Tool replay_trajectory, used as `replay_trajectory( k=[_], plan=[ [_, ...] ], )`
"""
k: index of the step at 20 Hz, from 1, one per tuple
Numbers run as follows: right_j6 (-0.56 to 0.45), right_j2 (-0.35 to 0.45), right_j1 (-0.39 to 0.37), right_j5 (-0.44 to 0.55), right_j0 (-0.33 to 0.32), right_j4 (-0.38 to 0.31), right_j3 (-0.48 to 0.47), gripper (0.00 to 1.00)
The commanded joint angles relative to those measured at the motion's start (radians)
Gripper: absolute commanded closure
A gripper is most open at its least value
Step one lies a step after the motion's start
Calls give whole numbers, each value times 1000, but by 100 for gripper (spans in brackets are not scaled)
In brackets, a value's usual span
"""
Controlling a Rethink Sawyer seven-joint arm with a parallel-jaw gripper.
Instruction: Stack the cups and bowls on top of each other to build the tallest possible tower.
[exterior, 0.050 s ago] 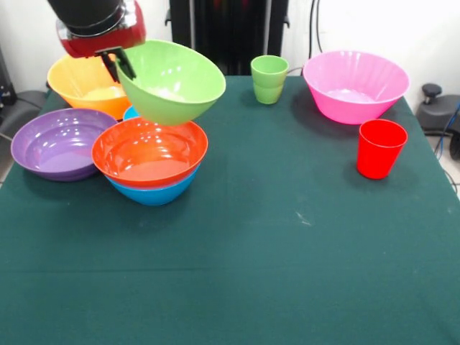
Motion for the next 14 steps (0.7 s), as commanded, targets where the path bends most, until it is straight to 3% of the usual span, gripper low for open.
replay_trajectory(
  k=[1,14],
  plan=[
    [-364,22,68,77,17,-108,-77,100],
    [-354,15,52,49,20,-102,-41,100]
  ],
)
